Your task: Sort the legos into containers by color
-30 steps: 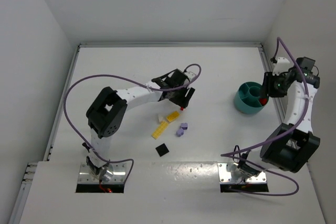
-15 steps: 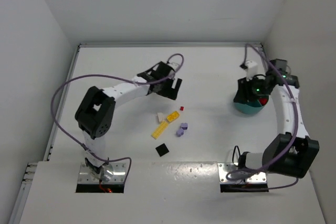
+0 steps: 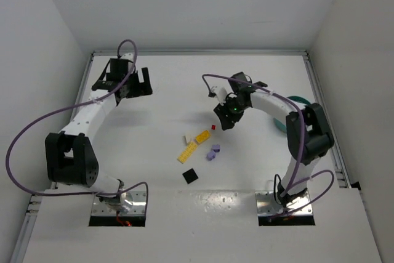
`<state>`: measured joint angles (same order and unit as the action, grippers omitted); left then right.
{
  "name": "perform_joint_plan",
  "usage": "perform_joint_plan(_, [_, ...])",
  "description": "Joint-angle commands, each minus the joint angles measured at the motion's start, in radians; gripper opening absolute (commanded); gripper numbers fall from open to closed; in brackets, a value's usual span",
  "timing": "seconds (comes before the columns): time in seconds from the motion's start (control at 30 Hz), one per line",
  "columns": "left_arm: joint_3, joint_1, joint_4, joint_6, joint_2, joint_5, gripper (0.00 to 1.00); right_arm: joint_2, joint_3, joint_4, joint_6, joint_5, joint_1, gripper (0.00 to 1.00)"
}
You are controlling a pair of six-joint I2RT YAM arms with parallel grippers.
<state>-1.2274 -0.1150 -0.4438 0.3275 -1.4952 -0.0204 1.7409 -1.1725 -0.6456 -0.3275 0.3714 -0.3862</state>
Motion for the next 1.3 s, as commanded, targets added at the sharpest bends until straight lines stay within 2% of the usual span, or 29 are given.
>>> perform_joint_plan(0.0, [0.091, 0.052, -0.016, 0.018, 0.070, -0.038, 1.00, 0.077, -0.088, 0.090, 0.035, -0.048, -0.058, 0.54])
perform_joint_plan(0.17, [0.120, 0.109, -0.016, 0.007, 0.105, -0.062, 1.00, 0.161, -0.151, 0.110, 0.035, -0.098, -0.106, 0.56])
perform_joint_plan(0.3, [0.120, 0.109, -0.016, 0.016, 0.105, -0.085, 1.00, 0.195, -0.162, 0.110, 0.016, -0.098, -0.128, 0.56])
perform_joint_plan(0.63, [0.111, 0.118, -0.007, 0.016, 0.096, -0.095, 1.00, 0.238, -0.153, 0.146, 0.007, -0.129, -0.166, 0.47])
perform_joint_plan(0.73, [0.111, 0.118, -0.007, 0.016, 0.087, -0.104, 1.00, 0.238, -0.142, 0.168, 0.007, -0.129, -0.175, 0.43])
perform_joint_plan(0.83, [0.111, 0.118, -0.007, 0.016, 0.078, -0.104, 1.00, 0.247, -0.142, 0.179, 0.007, -0.138, -0.184, 0.30])
perform_joint_plan(1.03, [0.111, 0.107, -0.007, 0.002, 0.078, -0.116, 1.00, 0.209, -0.122, 0.175, 0.016, -0.147, -0.184, 0.13])
perform_joint_plan(1.17, [0.101, 0.042, -0.007, -0.062, 0.087, -0.095, 1.00, 0.073, -0.109, 0.083, 0.016, -0.192, -0.119, 0.06])
perform_joint_plan(1.2, [0.101, 0.028, -0.007, -0.071, 0.087, -0.086, 1.00, -0.007, -0.089, 0.064, 0.016, -0.209, -0.100, 0.05])
perform_joint_plan(1.27, [0.101, -0.015, -0.007, -0.094, 0.087, -0.070, 1.00, -0.079, -0.079, -0.012, 0.002, -0.218, -0.022, 0.05])
